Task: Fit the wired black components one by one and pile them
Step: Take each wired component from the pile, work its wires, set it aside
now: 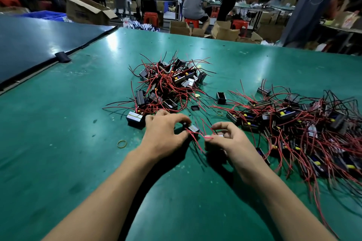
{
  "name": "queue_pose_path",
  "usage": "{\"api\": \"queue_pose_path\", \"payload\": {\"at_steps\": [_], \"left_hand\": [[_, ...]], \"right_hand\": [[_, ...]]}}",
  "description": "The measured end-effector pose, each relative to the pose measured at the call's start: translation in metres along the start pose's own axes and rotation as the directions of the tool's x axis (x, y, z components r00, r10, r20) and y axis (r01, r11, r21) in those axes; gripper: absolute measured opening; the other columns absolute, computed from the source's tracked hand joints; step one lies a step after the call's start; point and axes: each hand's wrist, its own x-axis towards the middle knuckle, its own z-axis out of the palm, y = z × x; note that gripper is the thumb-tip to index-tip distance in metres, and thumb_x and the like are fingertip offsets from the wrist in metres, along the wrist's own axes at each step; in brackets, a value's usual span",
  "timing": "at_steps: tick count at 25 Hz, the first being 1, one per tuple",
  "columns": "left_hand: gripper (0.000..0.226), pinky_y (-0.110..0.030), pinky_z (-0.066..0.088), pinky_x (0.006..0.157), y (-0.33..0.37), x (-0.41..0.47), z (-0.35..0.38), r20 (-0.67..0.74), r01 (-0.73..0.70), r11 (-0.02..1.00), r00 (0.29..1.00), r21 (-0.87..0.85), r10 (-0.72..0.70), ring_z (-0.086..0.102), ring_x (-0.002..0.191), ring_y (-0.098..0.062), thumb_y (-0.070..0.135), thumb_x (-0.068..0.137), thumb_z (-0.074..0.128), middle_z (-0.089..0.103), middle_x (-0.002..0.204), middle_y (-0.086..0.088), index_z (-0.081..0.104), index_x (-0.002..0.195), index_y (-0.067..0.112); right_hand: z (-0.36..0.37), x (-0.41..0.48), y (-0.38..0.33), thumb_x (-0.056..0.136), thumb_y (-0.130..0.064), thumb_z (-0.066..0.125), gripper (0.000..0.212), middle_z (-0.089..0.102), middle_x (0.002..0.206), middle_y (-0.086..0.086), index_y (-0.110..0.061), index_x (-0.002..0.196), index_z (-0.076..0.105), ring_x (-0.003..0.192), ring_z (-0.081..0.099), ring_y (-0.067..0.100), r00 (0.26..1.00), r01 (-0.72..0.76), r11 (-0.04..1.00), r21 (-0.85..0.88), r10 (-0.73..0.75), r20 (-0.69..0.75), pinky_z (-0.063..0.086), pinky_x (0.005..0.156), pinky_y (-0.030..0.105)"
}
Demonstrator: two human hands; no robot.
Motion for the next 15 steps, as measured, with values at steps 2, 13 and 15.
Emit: {"api": "queue_pose_path", "payload": {"at_steps": [2, 13, 15], "left_hand": [[0.017, -0.034, 0.024, 0.086, 0.002, -0.002, -0.001, -0.011, -0.049, 0.999, 0.999, -0.006, 0.049, 0.043, 0.098, -0.008, 0.044, 0.080, 0.070, 0.061, 0.090, 0.022, 0.068, 0.096, 0.038], [0.006, -0.018, 0.047, 0.065, 0.002, -0.003, -0.007, -0.038, 0.009, 0.959, 0.999, -0.283, -0.020, 0.060, 0.066, -0.007, 0.016, 0.080, 0.073, 0.068, 0.069, 0.007, 0.071, 0.074, 0.017], [0.008, -0.022, 0.049, 0.064, -0.001, 0.000, -0.010, -0.077, 0.042, 0.965, 0.995, -0.258, -0.064, 0.061, 0.064, -0.011, 0.014, 0.079, 0.070, 0.067, 0.066, 0.007, 0.070, 0.071, 0.015]], "right_hand": [[0.001, -0.001, 0.004, 0.085, -0.008, 0.074, 0.032, 0.063, 0.087, 0.006, -0.022, 0.111, 0.061, 0.069, 0.064, 0.018, 0.997, 0.076, 0.995, -0.061, -0.077, -0.020, 0.054, 0.061, 0.032], [-0.020, 0.007, 0.017, 0.087, 0.000, 0.066, 0.046, 0.064, 0.075, -0.007, -0.036, 0.115, 0.059, 0.072, 0.063, 0.012, 0.957, 0.233, 0.971, -0.058, -0.240, -0.163, 0.056, 0.077, 0.037], [-0.021, 0.007, 0.019, 0.093, -0.007, 0.064, 0.029, 0.068, 0.081, -0.003, -0.031, 0.109, 0.066, 0.080, 0.067, 0.017, 0.952, 0.243, 0.959, -0.146, -0.265, -0.152, 0.056, 0.089, 0.045]]}}
